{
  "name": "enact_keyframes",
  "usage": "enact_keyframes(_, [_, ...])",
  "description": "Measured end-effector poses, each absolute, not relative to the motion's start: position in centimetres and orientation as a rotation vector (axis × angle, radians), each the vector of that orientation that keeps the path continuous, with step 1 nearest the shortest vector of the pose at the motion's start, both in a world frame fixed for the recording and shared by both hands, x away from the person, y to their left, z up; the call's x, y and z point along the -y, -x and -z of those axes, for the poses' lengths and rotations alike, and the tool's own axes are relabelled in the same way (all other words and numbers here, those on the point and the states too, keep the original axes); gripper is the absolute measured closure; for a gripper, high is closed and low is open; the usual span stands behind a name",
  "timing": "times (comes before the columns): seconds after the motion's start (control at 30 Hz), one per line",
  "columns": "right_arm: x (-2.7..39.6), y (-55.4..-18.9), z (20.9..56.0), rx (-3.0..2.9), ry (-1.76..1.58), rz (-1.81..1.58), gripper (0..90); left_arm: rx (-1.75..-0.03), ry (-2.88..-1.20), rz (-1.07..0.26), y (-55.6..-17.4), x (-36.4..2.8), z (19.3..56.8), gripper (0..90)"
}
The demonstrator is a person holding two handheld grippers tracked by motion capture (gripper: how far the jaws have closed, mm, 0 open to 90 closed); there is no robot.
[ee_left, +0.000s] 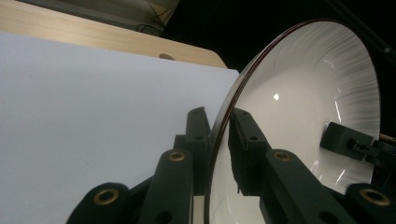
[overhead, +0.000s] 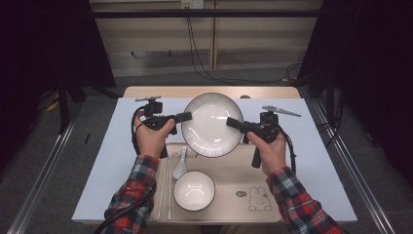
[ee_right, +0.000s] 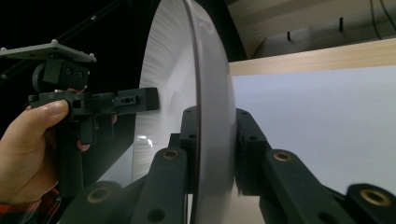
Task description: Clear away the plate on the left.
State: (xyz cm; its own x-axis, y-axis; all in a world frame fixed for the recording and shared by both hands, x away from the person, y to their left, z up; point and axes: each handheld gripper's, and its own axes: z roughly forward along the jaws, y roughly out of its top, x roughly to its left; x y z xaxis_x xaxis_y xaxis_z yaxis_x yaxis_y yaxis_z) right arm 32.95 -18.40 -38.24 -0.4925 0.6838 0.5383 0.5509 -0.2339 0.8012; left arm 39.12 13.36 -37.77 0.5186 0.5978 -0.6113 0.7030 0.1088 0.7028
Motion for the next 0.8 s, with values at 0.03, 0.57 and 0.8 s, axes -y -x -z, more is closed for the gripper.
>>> enact_keyframes(0.03, [18.4,-32.7,38.0,-1.859,-1.517,-1.824,78.2,-1.139,-1.568,0.11,-39.1,-13.3,37.9,78.8])
enact_keyframes(0.57, [18.5,-32.2,36.5,-1.815,-1.495,-1.747,81.2,-1.052,-1.664,0.066,-39.0,-12.4,38.2,76.3])
enact_keyframes(0.8, [18.9,-32.4,36.5,-1.808,-1.509,-1.745,81.2,-1.08,-1.669,0.03,-39.0,-13.0,38.6,58.2])
